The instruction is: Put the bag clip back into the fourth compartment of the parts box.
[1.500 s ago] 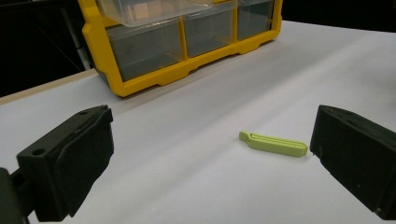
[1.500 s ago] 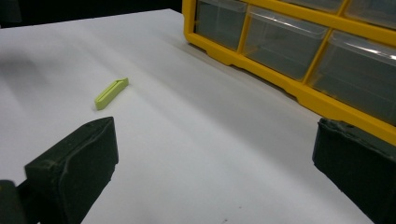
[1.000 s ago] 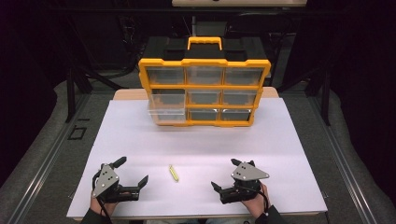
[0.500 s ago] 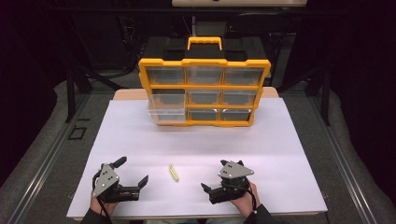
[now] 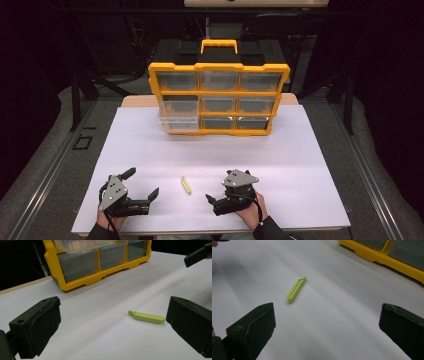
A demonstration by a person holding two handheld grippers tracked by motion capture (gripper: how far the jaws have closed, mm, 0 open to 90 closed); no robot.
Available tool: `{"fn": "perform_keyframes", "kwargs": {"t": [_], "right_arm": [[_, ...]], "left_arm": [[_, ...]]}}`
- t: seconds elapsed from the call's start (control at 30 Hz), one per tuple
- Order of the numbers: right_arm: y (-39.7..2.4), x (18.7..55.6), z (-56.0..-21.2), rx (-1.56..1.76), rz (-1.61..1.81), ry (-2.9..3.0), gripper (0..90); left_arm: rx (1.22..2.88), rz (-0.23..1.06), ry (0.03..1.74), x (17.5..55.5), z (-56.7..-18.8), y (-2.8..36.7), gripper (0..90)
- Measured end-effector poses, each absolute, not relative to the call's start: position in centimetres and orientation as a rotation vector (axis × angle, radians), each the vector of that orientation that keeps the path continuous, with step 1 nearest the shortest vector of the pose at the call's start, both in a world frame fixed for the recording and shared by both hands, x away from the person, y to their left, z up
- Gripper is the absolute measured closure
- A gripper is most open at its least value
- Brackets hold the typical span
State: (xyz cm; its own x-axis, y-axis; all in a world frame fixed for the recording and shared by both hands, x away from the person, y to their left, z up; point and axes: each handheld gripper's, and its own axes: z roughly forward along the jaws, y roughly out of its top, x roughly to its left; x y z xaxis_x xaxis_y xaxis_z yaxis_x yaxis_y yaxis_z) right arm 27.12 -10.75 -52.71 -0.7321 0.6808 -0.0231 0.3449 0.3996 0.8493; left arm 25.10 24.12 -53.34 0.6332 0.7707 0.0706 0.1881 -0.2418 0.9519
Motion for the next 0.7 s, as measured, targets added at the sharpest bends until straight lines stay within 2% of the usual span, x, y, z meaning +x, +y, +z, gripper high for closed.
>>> {"fn": "perform_keyframes", "kwargs": {"t": [0.7], "right_arm": [[-5.1,28.5,-53.5,0.888,1.197,2.357,0.0]], "left_arm": [[1.754,0.667,0.785,25.1,-53.3,24.3,0.0]]}}
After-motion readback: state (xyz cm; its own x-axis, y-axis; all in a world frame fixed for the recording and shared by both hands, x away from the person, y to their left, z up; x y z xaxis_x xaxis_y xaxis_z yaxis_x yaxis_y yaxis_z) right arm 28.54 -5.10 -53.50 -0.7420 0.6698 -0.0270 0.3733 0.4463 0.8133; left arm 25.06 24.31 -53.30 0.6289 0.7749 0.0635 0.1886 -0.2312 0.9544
